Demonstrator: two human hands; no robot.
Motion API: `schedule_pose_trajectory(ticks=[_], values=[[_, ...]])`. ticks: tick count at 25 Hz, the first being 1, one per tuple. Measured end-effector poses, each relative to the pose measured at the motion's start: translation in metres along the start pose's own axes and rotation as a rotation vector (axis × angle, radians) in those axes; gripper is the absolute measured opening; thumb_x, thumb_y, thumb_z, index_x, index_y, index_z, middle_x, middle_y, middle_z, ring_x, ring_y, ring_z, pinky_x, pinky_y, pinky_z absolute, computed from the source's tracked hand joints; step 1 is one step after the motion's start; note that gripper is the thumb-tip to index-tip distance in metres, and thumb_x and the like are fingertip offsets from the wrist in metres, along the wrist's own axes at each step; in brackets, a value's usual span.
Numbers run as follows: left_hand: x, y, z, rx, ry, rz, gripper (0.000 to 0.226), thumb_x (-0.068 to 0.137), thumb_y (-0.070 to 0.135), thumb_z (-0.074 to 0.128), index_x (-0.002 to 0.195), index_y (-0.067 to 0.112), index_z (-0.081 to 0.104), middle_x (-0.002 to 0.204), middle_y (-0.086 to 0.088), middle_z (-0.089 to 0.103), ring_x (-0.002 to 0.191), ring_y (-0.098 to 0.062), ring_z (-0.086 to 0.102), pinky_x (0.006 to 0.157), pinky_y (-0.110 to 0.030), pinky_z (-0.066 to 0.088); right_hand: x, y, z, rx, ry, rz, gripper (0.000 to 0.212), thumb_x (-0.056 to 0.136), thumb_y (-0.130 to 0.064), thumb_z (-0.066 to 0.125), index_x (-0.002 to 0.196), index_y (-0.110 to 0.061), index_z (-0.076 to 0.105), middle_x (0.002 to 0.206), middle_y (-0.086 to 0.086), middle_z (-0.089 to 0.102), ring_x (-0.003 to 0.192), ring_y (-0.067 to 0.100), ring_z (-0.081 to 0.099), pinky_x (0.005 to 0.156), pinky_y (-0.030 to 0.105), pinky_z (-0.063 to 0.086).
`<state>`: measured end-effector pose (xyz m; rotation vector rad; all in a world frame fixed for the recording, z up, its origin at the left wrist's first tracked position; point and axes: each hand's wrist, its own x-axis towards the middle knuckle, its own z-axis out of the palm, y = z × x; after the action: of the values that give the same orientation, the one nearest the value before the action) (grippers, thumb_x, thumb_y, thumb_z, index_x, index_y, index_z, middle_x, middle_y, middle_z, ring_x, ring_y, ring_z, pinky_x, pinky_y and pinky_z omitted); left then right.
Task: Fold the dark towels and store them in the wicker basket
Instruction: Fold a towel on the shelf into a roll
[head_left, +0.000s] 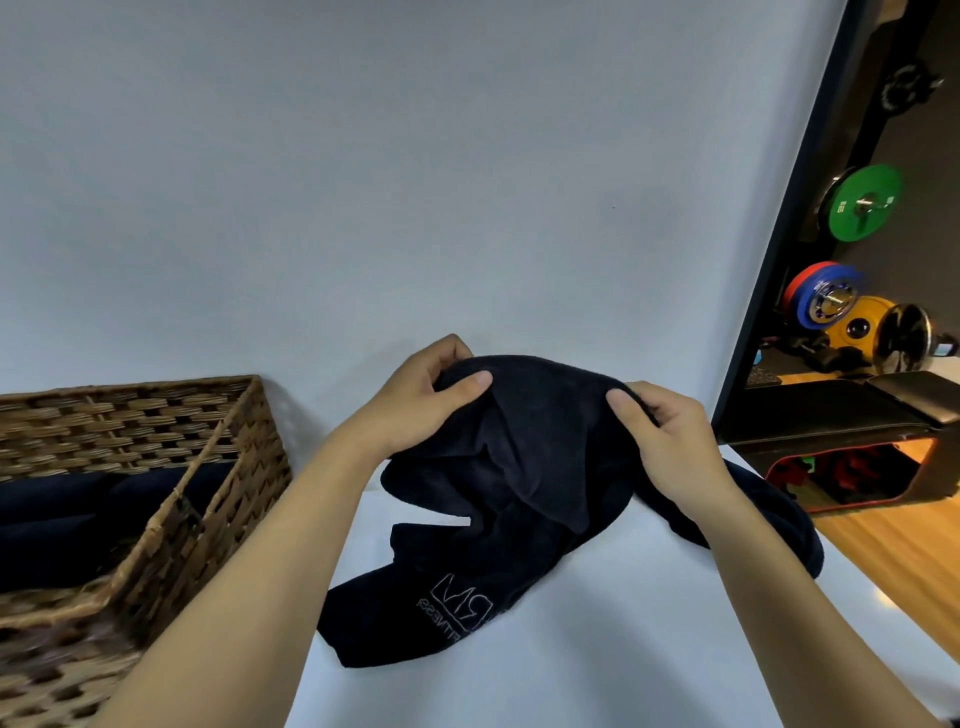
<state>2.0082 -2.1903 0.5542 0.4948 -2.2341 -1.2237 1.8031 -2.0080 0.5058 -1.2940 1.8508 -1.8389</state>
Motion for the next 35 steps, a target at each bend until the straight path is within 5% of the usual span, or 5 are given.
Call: schedule_pose_trajectory(ticks=[6, 14, 21, 29, 35], values=[[0.009, 0.019, -0.014, 0.097, 0.139, 0.091, 0.015, 0.099, 0.024, 0.061, 0.087, 0.017, 0.056, 0.083, -0.003, 0.061, 0.077, -0.012, 0.055, 0.076, -0.032, 0.045, 0.019, -0.014, 0.003, -0.204, 0.17, -0.095, 0.029, 0.104, -0.027, 0.054, 0.08, -0.017, 0.068, 0.08, 0.004, 0.066, 0.075, 0.013, 0.059, 0.073, 0.032, 0.046], [0.015, 0.079, -0.015, 0.094, 0.116, 0.204, 0.015, 0.098, 0.017, 0.063, 0.085, 0.01, 0.06, 0.082, 0.005, 0.063, 0.075, -0.006, 0.058, 0.075, -0.021, 0.047, 0.031, -0.079, 0.009, 0.517, 0.143, 0.23, 0.035, 0.106, -0.035, 0.047, 0.108, -0.011, 0.073, 0.108, 0.009, 0.077, 0.104, 0.025, 0.073, 0.091, 0.04, 0.058], [0.023, -0.004, 0.022, 0.02, 0.164, -0.233, 0.013, 0.101, 0.033, 0.058, 0.102, 0.02, 0.056, 0.115, -0.006, 0.068, 0.093, -0.019, 0.067, 0.073, -0.029, 0.048, 0.047, -0.003, -0.003, 0.75, 0.348, 0.574, 0.026, 0.103, -0.023, 0.055, 0.121, -0.006, 0.063, 0.129, 0.013, 0.067, 0.098, 0.025, 0.07, 0.079, 0.038, 0.057], [-0.05, -0.082, 0.079, 0.685, -0.333, -0.403, 0.067, 0.074, 0.074, 0.067, 0.123, 0.029, 0.058, 0.121, 0.01, 0.057, 0.113, -0.013, 0.055, 0.095, -0.033, 0.046, -0.041, 0.062, 0.012, -1.069, -0.293, 0.523, 0.097, 0.08, -0.083, 0.051, 0.146, -0.014, 0.038, 0.145, 0.007, 0.045, 0.132, 0.034, 0.044, 0.105, 0.046, 0.039], [-0.043, -0.067, 0.084, 0.694, -0.508, -0.488, 0.026, 0.1, 0.04, 0.056, 0.092, 0.015, 0.06, 0.091, -0.001, 0.063, 0.08, -0.022, 0.064, 0.067, -0.03, 0.051, -0.057, 0.077, 0.029, -1.025, -0.252, 0.363, 0.039, 0.102, -0.046, 0.05, 0.074, -0.019, 0.041, 0.09, -0.001, 0.053, 0.092, 0.022, 0.054, 0.079, 0.035, 0.041]])
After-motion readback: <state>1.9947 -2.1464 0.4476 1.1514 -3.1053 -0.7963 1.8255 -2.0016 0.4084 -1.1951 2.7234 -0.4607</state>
